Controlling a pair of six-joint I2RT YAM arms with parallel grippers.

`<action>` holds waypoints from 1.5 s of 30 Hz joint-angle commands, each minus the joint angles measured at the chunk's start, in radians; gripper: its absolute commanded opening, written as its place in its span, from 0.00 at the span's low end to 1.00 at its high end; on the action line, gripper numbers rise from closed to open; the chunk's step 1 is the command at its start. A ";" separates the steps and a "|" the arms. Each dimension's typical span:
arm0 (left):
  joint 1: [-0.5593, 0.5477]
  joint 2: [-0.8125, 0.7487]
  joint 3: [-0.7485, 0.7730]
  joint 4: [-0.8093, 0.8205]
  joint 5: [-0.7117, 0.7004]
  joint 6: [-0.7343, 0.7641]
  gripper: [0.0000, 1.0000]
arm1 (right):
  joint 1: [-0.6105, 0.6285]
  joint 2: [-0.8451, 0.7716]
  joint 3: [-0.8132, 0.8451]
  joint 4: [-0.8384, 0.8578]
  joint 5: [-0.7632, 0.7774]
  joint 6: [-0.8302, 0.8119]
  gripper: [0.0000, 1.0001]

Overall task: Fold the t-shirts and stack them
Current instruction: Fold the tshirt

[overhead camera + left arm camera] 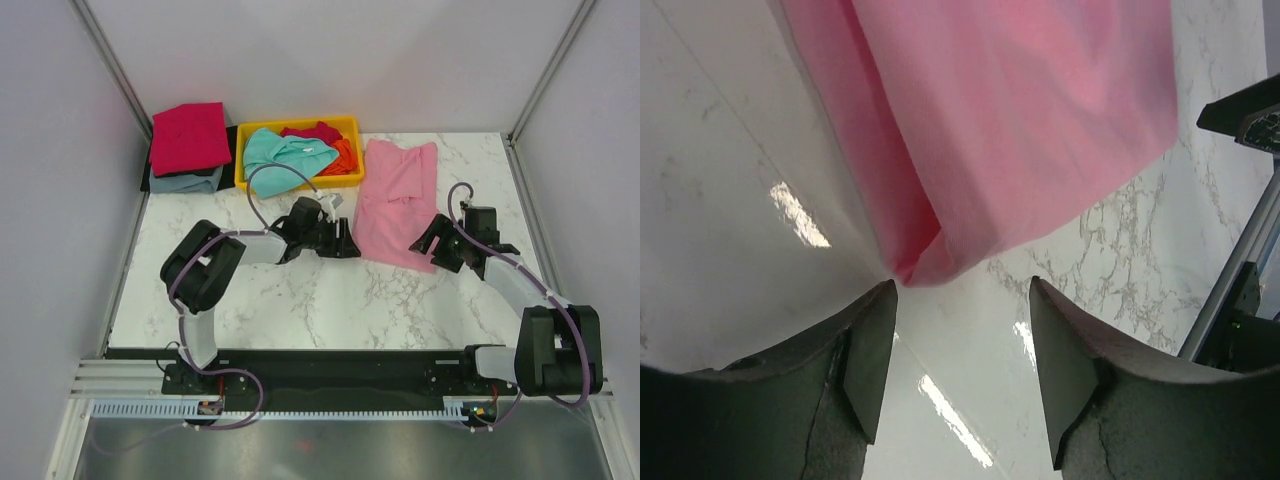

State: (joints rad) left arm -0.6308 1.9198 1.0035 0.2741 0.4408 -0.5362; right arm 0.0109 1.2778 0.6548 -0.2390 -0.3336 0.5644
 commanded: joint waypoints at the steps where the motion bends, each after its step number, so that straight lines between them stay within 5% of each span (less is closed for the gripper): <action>1: 0.000 0.037 0.058 0.071 -0.017 0.044 0.63 | 0.000 0.009 0.009 0.052 -0.005 0.005 0.80; 11: -0.001 0.091 0.110 0.065 -0.004 0.053 0.54 | -0.002 -0.109 -0.076 0.001 0.140 0.031 0.82; 20: -0.003 -0.004 -0.046 0.117 -0.005 -0.022 0.07 | -0.006 -0.129 -0.155 0.029 0.125 0.042 0.83; 29: -0.010 0.001 -0.080 0.126 0.006 -0.059 0.09 | -0.006 -0.025 -0.230 0.188 0.082 0.083 0.78; 39: -0.018 0.008 -0.085 0.119 0.019 -0.091 0.20 | -0.006 -0.060 -0.293 0.207 0.064 0.103 0.51; 45: -0.046 -0.033 -0.121 0.119 0.006 -0.103 0.02 | -0.006 -0.072 -0.288 0.182 0.077 0.088 0.25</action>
State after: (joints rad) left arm -0.6498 1.9392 0.9119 0.3992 0.4480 -0.6193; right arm 0.0036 1.2106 0.3706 0.0040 -0.2649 0.6632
